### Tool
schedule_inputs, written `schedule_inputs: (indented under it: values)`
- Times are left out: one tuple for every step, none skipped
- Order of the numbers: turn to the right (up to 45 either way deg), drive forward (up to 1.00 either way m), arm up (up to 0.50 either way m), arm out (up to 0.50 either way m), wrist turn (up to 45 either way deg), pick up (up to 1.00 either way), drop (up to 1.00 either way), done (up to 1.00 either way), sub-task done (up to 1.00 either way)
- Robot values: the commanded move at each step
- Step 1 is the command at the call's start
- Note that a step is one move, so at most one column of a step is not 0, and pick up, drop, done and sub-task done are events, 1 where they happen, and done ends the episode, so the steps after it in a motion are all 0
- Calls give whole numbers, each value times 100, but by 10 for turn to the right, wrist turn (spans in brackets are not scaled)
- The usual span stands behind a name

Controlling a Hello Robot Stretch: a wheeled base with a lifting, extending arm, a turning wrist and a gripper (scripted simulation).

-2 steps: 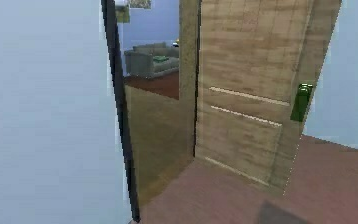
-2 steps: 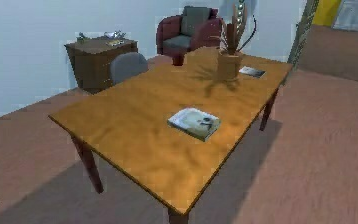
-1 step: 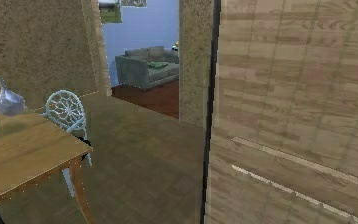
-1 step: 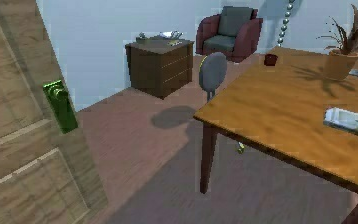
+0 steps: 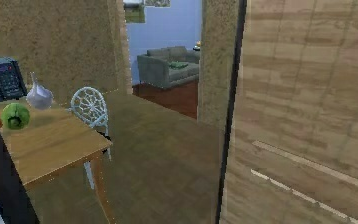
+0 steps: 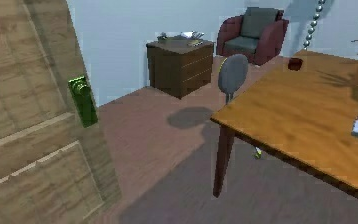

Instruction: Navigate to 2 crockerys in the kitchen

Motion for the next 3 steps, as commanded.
schedule_inputs:
  values:
    - [0, 40, 0, 0, 0, 0, 0, 0, 0]
    - [-450, 0, 0, 0, 0, 0, 0, 0, 0]
    - [0, 30, 0, 0, 0, 0, 0, 0, 0]
